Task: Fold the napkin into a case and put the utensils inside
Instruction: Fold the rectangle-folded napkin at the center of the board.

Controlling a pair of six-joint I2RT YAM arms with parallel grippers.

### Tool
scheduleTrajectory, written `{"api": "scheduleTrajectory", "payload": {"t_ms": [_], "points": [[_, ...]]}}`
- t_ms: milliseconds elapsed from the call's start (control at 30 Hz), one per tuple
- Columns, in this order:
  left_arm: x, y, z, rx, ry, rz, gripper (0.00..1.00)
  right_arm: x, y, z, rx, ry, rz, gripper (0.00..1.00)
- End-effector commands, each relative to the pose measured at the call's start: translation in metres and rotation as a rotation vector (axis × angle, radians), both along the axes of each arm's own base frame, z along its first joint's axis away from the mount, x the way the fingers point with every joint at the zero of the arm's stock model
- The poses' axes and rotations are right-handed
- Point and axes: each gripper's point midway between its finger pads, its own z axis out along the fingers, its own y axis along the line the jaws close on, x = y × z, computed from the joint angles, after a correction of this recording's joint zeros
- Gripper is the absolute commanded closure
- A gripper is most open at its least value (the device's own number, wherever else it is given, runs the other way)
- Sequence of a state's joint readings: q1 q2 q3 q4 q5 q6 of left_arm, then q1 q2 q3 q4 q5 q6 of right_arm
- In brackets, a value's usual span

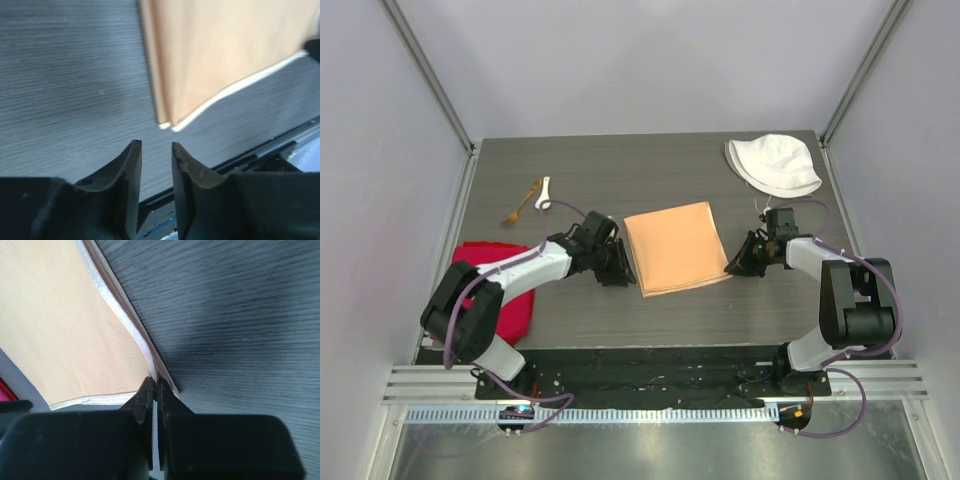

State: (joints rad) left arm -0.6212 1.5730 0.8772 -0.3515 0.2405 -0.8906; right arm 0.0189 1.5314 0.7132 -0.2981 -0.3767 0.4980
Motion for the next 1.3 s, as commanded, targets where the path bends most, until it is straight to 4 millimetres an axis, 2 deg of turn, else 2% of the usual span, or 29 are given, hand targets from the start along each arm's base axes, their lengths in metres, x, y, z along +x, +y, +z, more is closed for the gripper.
{"api": "scheduleTrajectory", "payload": {"t_ms": [0, 33, 67, 133, 233, 267, 400, 567, 733, 867, 1067, 1267], "points": [[0.022, -0.015, 0.053, -0.073, -0.150, -0.030, 0.75, -0.007, -0.013, -0.013, -0.066, 0.019, -0.009, 0.99], [0.033, -0.030, 0.059, -0.126, -0.178, -0.043, 0.78, -0.006, -0.012, -0.013, -0.065, 0.017, -0.011, 0.99], [0.031, -0.043, 0.063, -0.192, -0.151, -0.079, 0.82, -0.006, -0.013, -0.013, -0.067, 0.016, -0.008, 0.99], [0.041, -0.072, 0.056, -0.279, -0.113, -0.106, 0.91, -0.008, -0.012, -0.013, -0.067, 0.016, -0.007, 0.99], [0.032, -0.095, 0.042, -0.312, -0.052, -0.172, 0.96, -0.008, -0.012, -0.013, -0.066, 0.015, -0.006, 0.99], [0.032, -0.099, 0.032, -0.314, -0.041, -0.180, 0.96, -0.009, -0.012, -0.014, -0.066, 0.018, -0.006, 0.99], [0.022, -0.086, 0.012, -0.261, -0.020, -0.178, 0.98, -0.006, -0.011, -0.010, -0.055, 0.008, -0.003, 0.99], [0.013, -0.073, 0.005, -0.216, -0.022, -0.185, 0.98, 0.000, -0.006, 0.014, -0.026, -0.048, 0.003, 0.99], [0.007, -0.067, -0.003, -0.197, -0.001, -0.173, 0.98, -0.001, -0.006, 0.026, -0.030, -0.048, 0.004, 0.99], [0.001, -0.060, -0.013, -0.174, 0.022, -0.160, 0.98, -0.006, -0.004, 0.020, -0.017, -0.025, 0.012, 0.99], [-0.007, -0.050, -0.016, -0.154, 0.025, -0.151, 0.98, -0.015, -0.003, 0.009, -0.015, -0.003, 0.013, 0.99], [-0.012, -0.040, -0.025, -0.107, 0.034, -0.155, 0.98, -0.020, -0.010, -0.004, -0.054, 0.024, 0.006, 0.99]]}}
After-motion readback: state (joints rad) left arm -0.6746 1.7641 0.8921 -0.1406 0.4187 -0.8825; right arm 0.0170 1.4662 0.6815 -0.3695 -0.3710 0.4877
